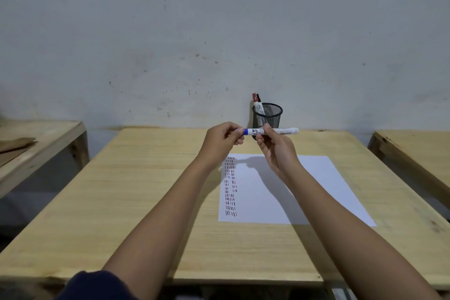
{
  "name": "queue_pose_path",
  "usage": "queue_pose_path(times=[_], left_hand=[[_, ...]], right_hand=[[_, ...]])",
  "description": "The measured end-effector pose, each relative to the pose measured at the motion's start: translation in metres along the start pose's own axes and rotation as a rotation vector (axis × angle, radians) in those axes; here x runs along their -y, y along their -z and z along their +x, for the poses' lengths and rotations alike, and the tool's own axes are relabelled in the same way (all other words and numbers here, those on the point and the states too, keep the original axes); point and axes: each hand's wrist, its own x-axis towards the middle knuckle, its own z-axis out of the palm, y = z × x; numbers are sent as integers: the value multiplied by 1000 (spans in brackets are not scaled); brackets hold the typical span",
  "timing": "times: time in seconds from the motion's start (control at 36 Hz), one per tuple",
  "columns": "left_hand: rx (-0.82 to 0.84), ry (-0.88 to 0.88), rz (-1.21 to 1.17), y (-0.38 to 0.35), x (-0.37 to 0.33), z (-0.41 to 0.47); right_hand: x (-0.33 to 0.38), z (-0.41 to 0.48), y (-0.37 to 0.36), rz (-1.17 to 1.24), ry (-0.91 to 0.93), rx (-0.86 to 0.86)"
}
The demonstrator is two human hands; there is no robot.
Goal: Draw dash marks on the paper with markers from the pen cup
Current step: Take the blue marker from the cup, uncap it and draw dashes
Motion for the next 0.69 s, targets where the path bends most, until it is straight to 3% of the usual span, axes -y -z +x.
queue_pose_path(times=[0.22,0.36,0.5,0.69], left_hand=[[-67,156,-25,30,19,0],[13,312,424,45,38,-1],[108,368,696,45,53,-5],[146,338,794,41,55,2]], right_hand=[[2,15,10,-175,90,103],[-7,22,16,-274,89,68],[-27,30,18,-393,103,20],[-42,35,19,-569,113,-29]])
